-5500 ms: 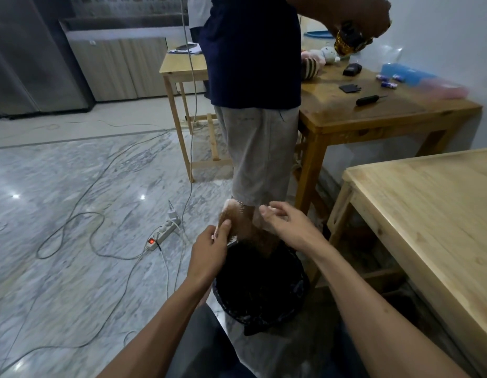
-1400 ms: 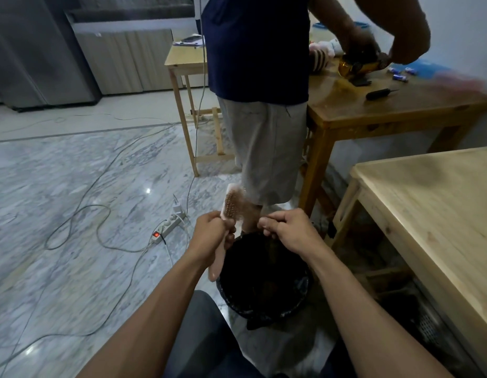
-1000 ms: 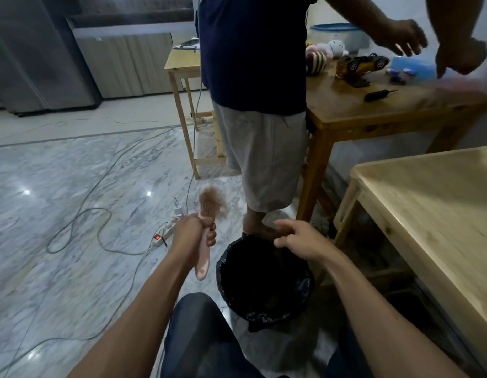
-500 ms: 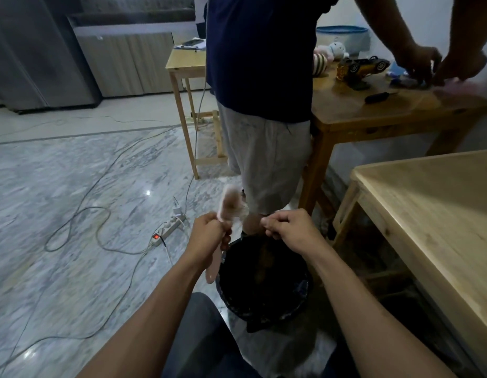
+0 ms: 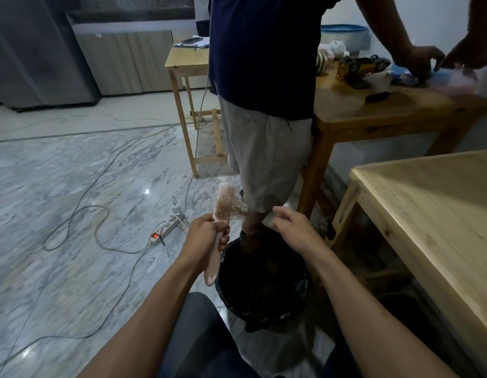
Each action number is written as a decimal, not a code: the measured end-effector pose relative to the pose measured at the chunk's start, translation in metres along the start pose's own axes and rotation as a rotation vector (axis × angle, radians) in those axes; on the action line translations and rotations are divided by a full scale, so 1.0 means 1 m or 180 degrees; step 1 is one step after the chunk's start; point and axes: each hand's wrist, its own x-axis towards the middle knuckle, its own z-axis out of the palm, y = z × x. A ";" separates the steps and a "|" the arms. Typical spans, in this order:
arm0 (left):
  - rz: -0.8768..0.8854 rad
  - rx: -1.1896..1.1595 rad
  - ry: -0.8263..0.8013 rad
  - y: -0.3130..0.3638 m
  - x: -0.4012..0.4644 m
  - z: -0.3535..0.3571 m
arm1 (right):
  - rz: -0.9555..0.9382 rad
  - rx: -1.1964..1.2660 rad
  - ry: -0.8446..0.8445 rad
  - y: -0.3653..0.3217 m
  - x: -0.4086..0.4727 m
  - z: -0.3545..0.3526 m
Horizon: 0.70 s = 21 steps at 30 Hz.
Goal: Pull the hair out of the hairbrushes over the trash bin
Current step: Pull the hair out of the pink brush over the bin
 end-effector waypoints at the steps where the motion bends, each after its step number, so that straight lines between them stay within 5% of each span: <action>1: 0.0025 0.0060 -0.0071 0.001 -0.004 0.005 | -0.0038 0.0205 0.0007 -0.005 0.000 0.002; 7: 0.0079 0.0212 -0.0363 0.005 -0.011 0.022 | -0.0538 0.0423 0.0073 -0.003 0.008 0.007; 15: -0.0559 -0.0755 0.0683 0.009 0.023 -0.026 | -0.0207 0.0360 0.0624 0.022 0.005 -0.021; 21: -0.0237 -0.0042 -0.0010 0.008 0.004 -0.006 | -0.0340 -0.0187 0.0000 0.013 0.003 -0.005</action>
